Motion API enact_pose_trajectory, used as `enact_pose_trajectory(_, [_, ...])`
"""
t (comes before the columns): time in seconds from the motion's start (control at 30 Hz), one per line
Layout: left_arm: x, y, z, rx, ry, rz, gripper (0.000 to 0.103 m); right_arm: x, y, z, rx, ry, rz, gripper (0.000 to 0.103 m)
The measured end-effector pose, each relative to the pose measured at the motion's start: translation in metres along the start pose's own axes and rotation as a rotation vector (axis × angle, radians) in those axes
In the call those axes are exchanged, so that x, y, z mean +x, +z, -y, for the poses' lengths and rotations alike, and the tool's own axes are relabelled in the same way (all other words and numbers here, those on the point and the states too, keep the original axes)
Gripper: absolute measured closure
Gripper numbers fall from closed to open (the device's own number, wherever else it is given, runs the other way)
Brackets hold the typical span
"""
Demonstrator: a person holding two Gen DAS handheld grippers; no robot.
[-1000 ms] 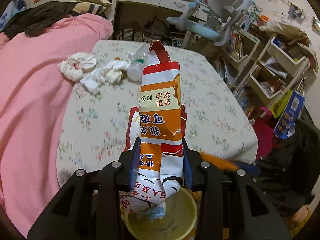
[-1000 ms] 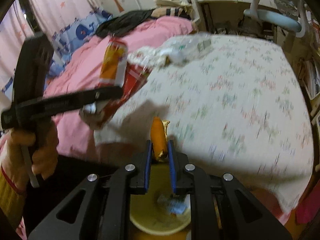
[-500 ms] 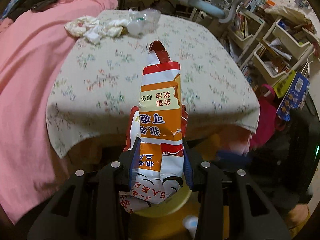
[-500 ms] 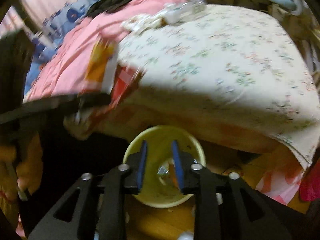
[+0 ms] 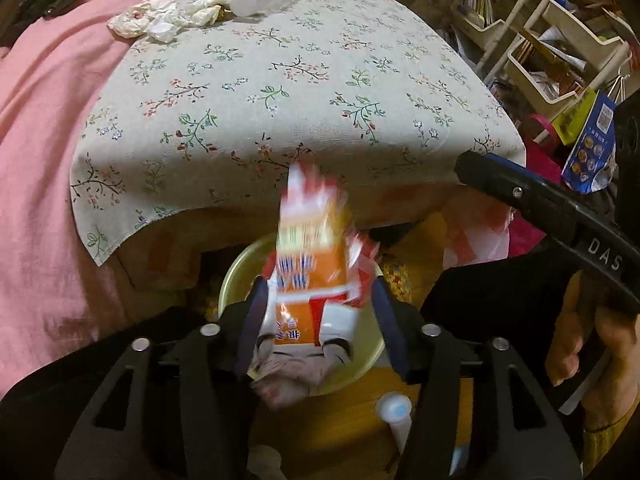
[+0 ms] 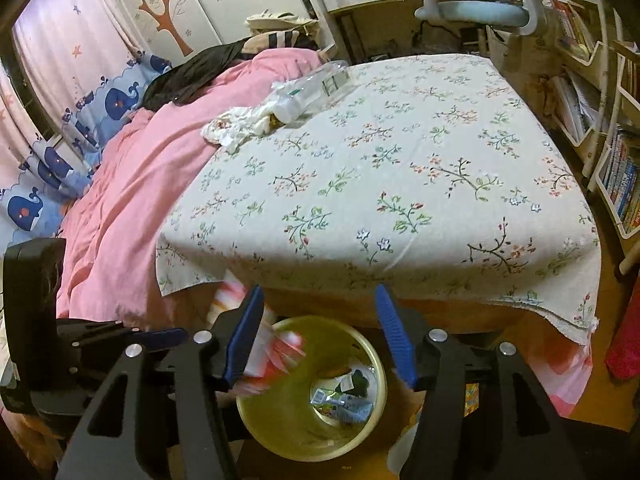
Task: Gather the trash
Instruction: 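Lower the chip bag over the yellow bowl and open the left tool, then move both open tools back to the white tissues on the table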
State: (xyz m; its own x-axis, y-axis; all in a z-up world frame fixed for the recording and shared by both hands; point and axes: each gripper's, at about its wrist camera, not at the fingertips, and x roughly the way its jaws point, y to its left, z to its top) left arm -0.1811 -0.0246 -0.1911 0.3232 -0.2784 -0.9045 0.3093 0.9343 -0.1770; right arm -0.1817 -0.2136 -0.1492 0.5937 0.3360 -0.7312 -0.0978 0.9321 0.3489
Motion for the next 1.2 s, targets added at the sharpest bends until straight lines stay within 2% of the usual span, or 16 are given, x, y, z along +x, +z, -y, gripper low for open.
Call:
enact_pose_trajectory(0.13, [-0.008, 0.003, 0.001, 0.005, 0.032, 0.045, 0.042, -0.002, -0.002, -0.001, -0.002, -0.01, 0.011, 0.041])
enact_pose_trajectory(0.33, [-0.026, 0.009, -0.002, 0.004, 0.116, 0.156, 0.03, -0.003, -0.001, -0.003, -0.009, -0.029, 0.032, 0.037])
enact_pose_trajectory(0.53, [-0.04, 0.014, -0.008, -0.017, 0.173, 0.242, 0.024, -0.005, 0.0, -0.005, -0.02, -0.047, 0.055, 0.032])
enact_pose_trajectory(0.77, [-0.054, 0.017, -0.009, -0.019, 0.219, 0.32, 0.021, -0.009, 0.002, -0.009, -0.047, -0.07, 0.091, 0.027])
enact_pose_trajectory(1.0, [-0.061, 0.022, -0.016, -0.048, 0.236, 0.354, 0.019, -0.008, 0.004, -0.012, -0.064, -0.079, 0.104, 0.025])
enact_pose_trajectory(1.2, [-0.076, 0.042, -0.03, -0.081, 0.265, 0.405, 0.019, -0.011, 0.009, -0.021, -0.105, -0.092, 0.145, 0.025])
